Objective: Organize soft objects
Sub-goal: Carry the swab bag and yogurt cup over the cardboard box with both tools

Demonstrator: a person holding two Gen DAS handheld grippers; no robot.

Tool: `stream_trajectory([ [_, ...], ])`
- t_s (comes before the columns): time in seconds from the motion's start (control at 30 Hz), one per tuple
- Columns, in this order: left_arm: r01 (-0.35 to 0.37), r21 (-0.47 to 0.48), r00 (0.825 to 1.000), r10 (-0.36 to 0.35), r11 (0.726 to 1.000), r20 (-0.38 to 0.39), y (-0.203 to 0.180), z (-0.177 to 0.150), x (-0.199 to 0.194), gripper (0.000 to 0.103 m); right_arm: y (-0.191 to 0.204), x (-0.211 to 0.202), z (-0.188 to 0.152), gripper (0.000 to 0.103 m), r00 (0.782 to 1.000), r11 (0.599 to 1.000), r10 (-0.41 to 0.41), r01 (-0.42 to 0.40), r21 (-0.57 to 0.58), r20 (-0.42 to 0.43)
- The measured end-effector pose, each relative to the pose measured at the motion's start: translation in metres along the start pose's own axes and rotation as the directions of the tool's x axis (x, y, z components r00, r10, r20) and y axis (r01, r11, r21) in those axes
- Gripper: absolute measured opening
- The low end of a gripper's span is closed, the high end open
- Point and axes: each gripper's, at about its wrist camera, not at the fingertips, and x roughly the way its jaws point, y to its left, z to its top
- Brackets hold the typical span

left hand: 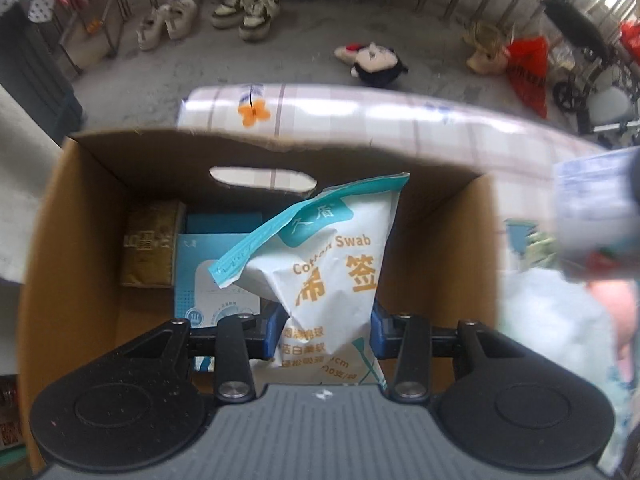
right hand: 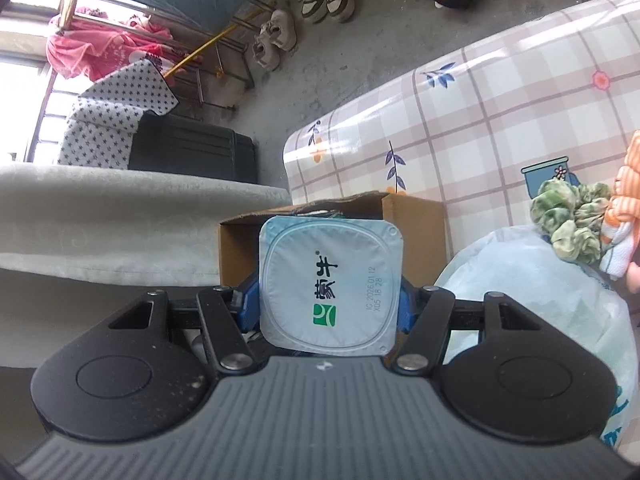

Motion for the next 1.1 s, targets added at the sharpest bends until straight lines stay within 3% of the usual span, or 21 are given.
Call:
stream_trajectory([
  [0.2, 0.003, 0.014, 1.000, -0.002, 1.000, -0.031, 0.012, -0.006, 0.038, 0.044, 0.017, 0.026, -0.015, 0.061, 0.998, 0.998, -0.030, 0.027, -0.053, -0.060],
  [0.43, 0.036, -0.013, 0.999, -0.036, 0.999, -0.012, 0.022, -0.007, 0.048, 0.049, 0.040, 0.047, -0.016, 0.061, 0.987, 0.980, -0.093, 0.068, -0.186, -0.132],
  [0.5, 0.044, -0.024, 0.999, -0.045, 0.999, -0.016, 0.025, -0.007, 0.047, 0.062, 0.048, 0.053, -0.012, 0.061, 0.982, 0.969, -0.118, 0.081, -0.233, -0.148],
  [0.63, 0.065, -0.057, 0.998, -0.065, 0.996, -0.003, 0.034, -0.007, 0.039, 0.076, 0.059, 0.068, -0.005, 0.061, 0.969, 0.932, -0.181, 0.114, -0.344, -0.170],
  [0.83, 0.087, -0.126, 0.996, -0.083, 0.988, 0.040, 0.054, -0.011, 0.020, 0.076, 0.079, 0.088, 0.003, 0.060, 0.941, 0.825, -0.276, 0.128, -0.550, -0.195],
  [0.93, 0.086, -0.164, 0.995, -0.078, 0.983, 0.058, 0.064, -0.014, 0.012, 0.073, 0.088, 0.096, 0.005, 0.061, 0.925, 0.747, -0.324, 0.121, -0.654, -0.198],
  [1.0, 0.129, -0.223, 0.990, -0.114, 0.966, 0.080, 0.076, -0.017, 0.009, 0.072, 0.094, 0.101, 0.004, 0.060, 0.915, 0.688, -0.353, 0.112, -0.717, -0.197],
  [1.1, 0.139, -0.290, 0.989, -0.119, 0.947, 0.086, 0.090, -0.014, 0.011, 0.069, 0.099, 0.109, -0.002, 0.061, 0.893, 0.600, -0.403, 0.094, -0.795, -0.199],
])
